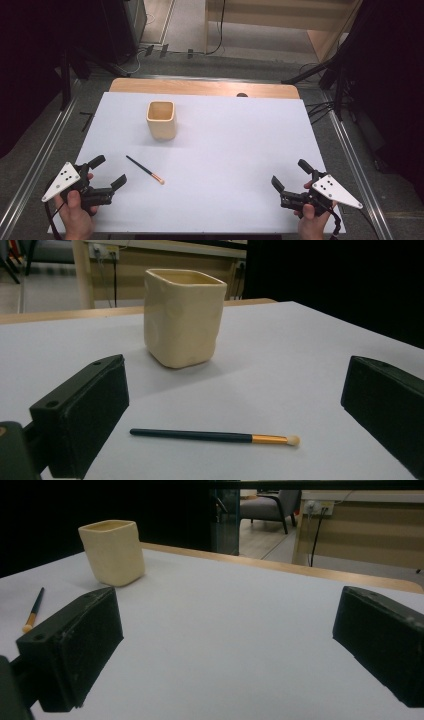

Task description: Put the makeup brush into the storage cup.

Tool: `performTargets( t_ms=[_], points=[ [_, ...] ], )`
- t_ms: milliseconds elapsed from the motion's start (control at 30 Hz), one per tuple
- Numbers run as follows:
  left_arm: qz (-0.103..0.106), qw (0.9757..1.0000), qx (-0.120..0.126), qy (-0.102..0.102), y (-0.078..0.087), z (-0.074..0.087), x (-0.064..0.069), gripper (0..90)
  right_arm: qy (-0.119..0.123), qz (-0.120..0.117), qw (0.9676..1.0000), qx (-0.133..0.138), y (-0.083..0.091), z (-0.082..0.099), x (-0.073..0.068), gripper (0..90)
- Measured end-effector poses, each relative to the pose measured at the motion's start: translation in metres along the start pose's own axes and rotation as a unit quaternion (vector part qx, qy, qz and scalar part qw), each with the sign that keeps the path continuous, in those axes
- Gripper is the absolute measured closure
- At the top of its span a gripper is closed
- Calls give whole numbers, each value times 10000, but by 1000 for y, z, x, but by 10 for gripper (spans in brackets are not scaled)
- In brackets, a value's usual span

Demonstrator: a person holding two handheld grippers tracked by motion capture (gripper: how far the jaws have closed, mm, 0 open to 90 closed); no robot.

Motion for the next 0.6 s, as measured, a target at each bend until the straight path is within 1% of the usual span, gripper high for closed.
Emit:
performTargets(
  t_ms=[133, 333, 367, 500, 533, 567, 600],
  points=[
    [21, 10000, -4, 3, 0, -3, 1, 0, -50, -15, 10000, -14, -2, 0, 0, 4],
    [97, 9999, -27, -33, -2, -9, 3, 0, -3, -51, 10000, -19, -5, -1, -2, 6],
    [175, 9998, -39, -70, -5, -13, 4, 0, -9, -57, 10000, -23, -5, -1, -1, 7],
    [240, 9996, -50, -105, -9, -17, 5, 0, -20, -63, 10000, -73, -3, -1, 0, 7],
    [299, 9995, -36, -106, -12, -21, 6, 0, 2, -66, 10000, -74, -2, -1, 1, 7],
    [299, 9995, -36, -106, -12, -21, 6, 0, 2, -66, 10000, -74, -2, -1, 1, 7],
    [362, 9993, -35, -104, -15, -24, 6, 0, -7, -60, 9999, -91, 0, 0, 1, 7]
  ],
)
Point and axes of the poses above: each handheld gripper's, and its own axes: y roughly backward along the jaws, z roughly out of its underside, x roughly to its right, the point moved 2 cm from there along -y, roughly forward along the jaws, and after that the axes turned 5 degrees about x, right-handed, at the moved point
